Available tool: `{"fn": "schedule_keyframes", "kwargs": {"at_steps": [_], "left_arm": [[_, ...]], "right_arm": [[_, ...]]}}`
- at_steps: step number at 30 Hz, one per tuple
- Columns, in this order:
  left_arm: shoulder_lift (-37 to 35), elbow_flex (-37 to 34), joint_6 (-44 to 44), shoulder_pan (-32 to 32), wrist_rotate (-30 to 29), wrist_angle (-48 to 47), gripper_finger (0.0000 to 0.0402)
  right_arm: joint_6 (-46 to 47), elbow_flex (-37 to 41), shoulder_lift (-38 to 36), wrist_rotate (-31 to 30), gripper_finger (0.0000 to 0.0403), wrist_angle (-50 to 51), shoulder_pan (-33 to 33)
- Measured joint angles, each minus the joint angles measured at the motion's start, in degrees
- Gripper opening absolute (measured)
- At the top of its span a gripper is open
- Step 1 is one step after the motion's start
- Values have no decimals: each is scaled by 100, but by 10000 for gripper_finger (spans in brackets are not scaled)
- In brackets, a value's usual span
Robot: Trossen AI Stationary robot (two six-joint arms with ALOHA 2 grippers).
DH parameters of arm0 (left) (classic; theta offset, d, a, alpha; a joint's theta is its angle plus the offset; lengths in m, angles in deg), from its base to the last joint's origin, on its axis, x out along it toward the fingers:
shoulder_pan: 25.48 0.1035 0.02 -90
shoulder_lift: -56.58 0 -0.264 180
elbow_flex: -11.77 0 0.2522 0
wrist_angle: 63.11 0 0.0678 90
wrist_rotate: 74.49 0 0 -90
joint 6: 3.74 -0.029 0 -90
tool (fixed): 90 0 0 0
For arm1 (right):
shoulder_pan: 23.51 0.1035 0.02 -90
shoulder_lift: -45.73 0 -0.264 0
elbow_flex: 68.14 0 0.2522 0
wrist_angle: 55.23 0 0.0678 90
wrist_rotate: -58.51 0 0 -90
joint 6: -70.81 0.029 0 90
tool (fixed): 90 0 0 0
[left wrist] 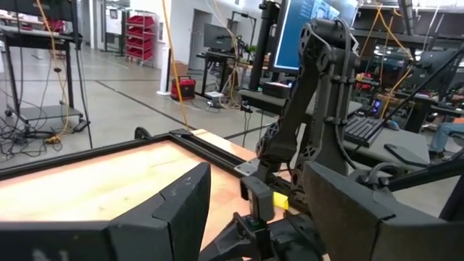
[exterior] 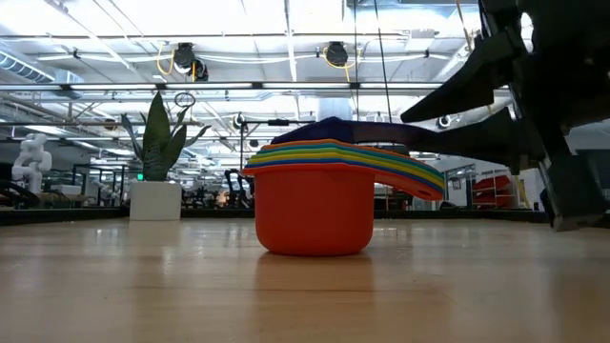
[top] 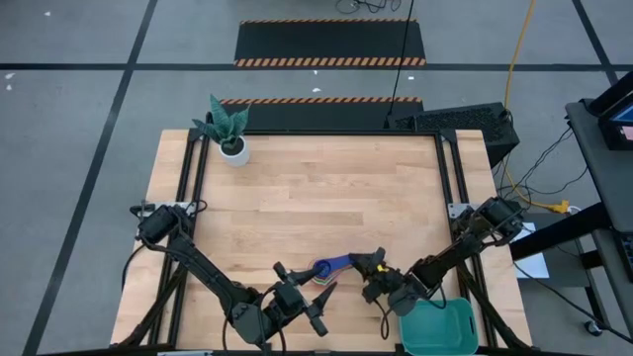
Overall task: Nest measuring cups in basket
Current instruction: Stack the dark blue measuring cup on top of the orange measuring cup, then adjust the green bin
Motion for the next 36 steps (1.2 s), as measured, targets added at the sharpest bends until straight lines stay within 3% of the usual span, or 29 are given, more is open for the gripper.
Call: {"fn": "schedule_keyframes", "kwargs": {"at_steps": [13,20,24,36], "left_arm": [[0,0,4,23,116,2,223],[0,0,23,26,142,2,223],[1,0,43,33,151,2,223],[2,2,1,31,250,-2,223]], "right_arm": [[1606,2,-818,198,115,2162,-27],[2763,4,-1464,1152,115,3465,-31],[3225,4,-1676,1816,115,3586,-31],[3945,4,-1690,1957,114,3606,99]]}}
